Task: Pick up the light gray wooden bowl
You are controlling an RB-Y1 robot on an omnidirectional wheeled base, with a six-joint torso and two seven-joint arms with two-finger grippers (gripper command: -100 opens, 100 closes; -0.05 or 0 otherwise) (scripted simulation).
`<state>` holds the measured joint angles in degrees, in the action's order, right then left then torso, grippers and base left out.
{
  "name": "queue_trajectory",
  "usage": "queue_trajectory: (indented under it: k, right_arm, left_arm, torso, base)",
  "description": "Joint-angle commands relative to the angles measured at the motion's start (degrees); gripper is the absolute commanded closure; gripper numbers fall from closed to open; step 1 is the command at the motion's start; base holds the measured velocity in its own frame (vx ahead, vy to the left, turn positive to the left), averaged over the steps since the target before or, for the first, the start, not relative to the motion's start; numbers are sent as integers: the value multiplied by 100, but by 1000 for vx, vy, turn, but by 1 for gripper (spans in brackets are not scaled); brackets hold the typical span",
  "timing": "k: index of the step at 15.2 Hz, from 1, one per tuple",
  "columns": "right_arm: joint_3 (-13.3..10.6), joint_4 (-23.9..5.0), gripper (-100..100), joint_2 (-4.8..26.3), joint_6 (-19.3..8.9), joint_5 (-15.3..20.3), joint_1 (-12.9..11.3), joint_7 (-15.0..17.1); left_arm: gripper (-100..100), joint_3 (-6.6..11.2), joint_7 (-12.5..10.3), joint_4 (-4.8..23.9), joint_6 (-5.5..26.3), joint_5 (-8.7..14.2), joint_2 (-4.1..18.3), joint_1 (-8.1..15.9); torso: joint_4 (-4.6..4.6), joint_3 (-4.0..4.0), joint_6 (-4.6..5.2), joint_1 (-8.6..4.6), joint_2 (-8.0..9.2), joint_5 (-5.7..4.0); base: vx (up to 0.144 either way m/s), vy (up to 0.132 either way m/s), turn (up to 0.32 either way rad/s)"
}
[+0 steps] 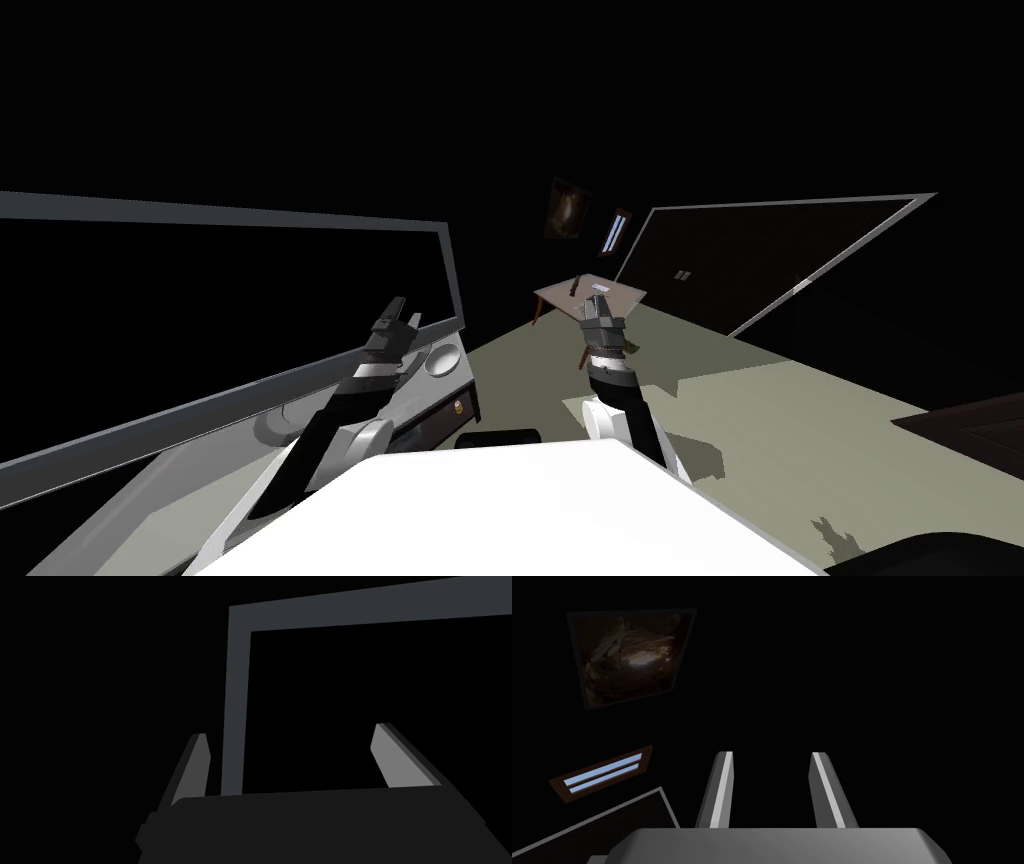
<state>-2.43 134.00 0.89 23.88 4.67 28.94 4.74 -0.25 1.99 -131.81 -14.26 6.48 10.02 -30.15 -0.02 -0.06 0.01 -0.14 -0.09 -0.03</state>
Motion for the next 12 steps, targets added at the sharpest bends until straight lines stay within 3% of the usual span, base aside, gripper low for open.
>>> queue_trajectory:
  k: [1, 4, 12]
  right_arm:
    - [0, 0, 0, 0, 0, 0, 0, 0]
    - [0, 0, 0, 0, 0, 0, 0, 0]
    - [0, 0, 0, 0, 0, 0, 0, 0]
  left_arm:
    - [-100, 78, -11, 91, 284, 70, 104, -32]
    - [-100, 150, -24, 182, 484, 130, 173, -51]
    - [-100, 477, -82, 593, 1398, 404, 359, -139]
  torso:
    - [0, 0, 0, 0, 0, 0]
    - [0, -1, 1, 0, -2, 0]
    - [-2, -4, 1, 1, -7, 1]
  base:
    - [20, -33, -94]
    - [26, -34, -83]
    - [32, -36, -94]
